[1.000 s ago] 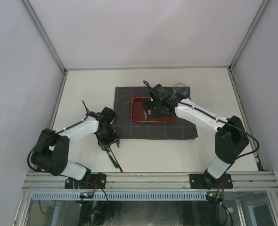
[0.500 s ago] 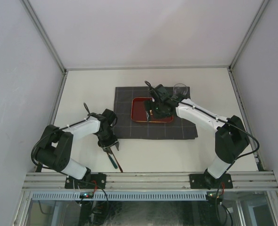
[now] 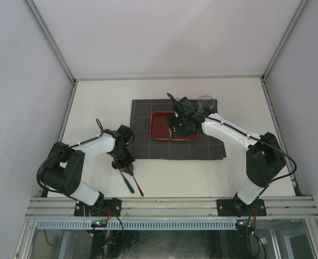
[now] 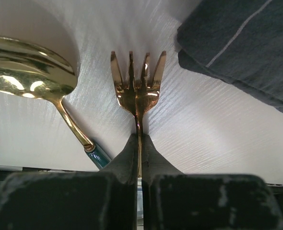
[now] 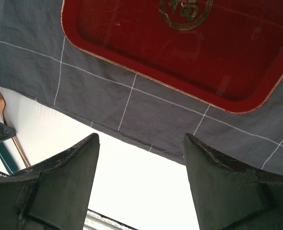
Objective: Set the dinner table for one person
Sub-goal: Pick up the fork at the center of the board, then place the fork on the napkin, then pick up the spoon from the center of the board.
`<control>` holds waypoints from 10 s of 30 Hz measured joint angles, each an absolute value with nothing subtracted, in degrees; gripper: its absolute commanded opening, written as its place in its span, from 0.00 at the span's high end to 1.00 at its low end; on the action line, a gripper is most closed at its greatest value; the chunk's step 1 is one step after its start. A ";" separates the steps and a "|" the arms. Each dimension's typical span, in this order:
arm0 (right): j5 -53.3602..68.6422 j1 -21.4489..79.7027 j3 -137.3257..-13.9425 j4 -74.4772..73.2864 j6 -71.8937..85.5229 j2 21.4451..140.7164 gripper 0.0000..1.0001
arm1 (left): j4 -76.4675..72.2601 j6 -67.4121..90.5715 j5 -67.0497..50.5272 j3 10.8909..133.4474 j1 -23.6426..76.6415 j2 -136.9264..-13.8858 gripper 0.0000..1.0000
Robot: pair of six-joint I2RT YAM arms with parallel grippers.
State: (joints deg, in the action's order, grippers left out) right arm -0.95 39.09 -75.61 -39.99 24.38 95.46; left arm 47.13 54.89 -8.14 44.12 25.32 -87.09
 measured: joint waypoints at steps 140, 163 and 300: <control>0.34 23.40 -74.63 -44.84 23.09 89.67 0.32 | 70.76 23.20 2.33 120.97 21.56 -138.67 0.43; 1.58 24.16 -74.63 -44.71 23.14 89.67 0.30 | 70.61 24.12 6.74 120.99 21.19 -135.59 0.25; 4.93 73.69 -113.93 -50.54 20.82 135.22 1.00 | 58.63 25.74 5.80 73.08 2.44 -60.10 0.32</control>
